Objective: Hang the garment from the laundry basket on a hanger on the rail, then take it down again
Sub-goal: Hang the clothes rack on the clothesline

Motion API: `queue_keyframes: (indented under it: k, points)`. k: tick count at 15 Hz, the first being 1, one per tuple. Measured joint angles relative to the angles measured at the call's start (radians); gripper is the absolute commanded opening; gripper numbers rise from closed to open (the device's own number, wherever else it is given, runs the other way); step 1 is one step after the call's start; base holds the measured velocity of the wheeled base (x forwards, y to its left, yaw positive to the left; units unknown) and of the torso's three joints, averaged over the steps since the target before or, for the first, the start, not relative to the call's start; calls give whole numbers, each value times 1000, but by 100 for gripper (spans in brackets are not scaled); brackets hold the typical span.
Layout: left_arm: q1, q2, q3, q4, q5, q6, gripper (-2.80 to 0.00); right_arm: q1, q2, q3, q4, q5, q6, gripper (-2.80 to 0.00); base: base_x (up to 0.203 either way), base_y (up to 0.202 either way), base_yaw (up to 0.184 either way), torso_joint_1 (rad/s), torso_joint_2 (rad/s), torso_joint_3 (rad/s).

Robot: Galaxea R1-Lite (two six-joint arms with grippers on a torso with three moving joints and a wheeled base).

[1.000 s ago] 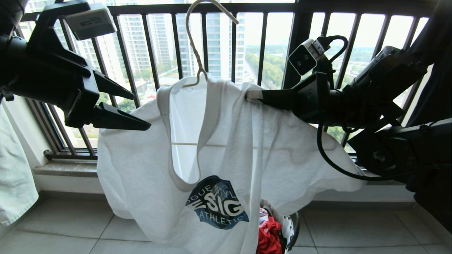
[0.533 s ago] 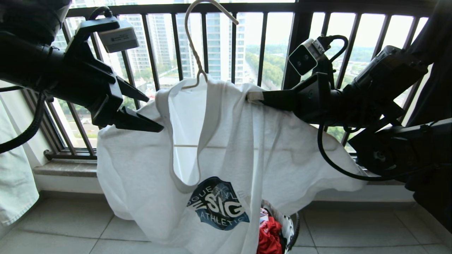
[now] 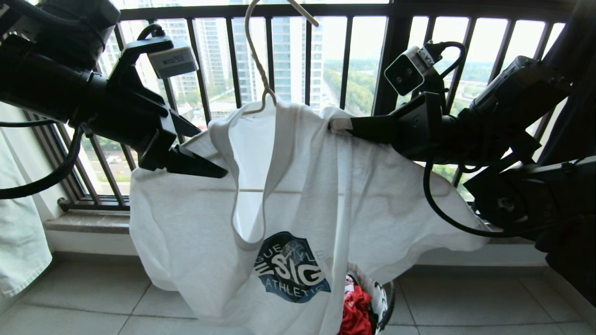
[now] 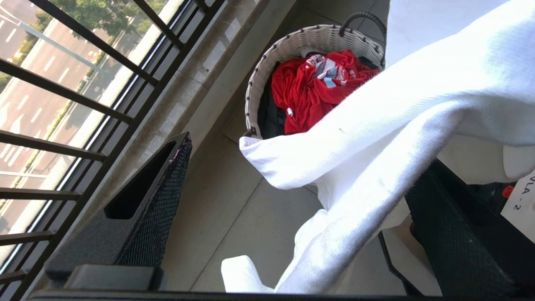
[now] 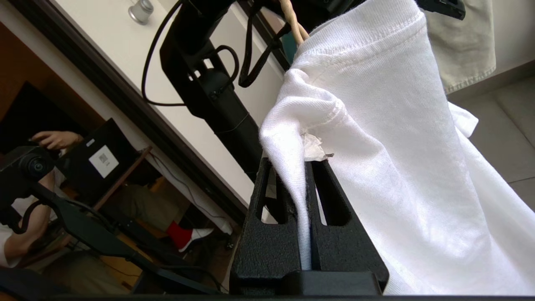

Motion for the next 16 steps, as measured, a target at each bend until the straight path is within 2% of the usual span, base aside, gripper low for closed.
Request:
queue_keyframes:
  k: [1,16]
  points:
    - [0,4,-1,0,0,0,-280,0,-1,0,0,0,0,-280,0,0,0,0,0,0]
    - [-12,13,0,0,2,2,-280,0,-7,0,0,-2,0,-280,0,0,0,0,0,0]
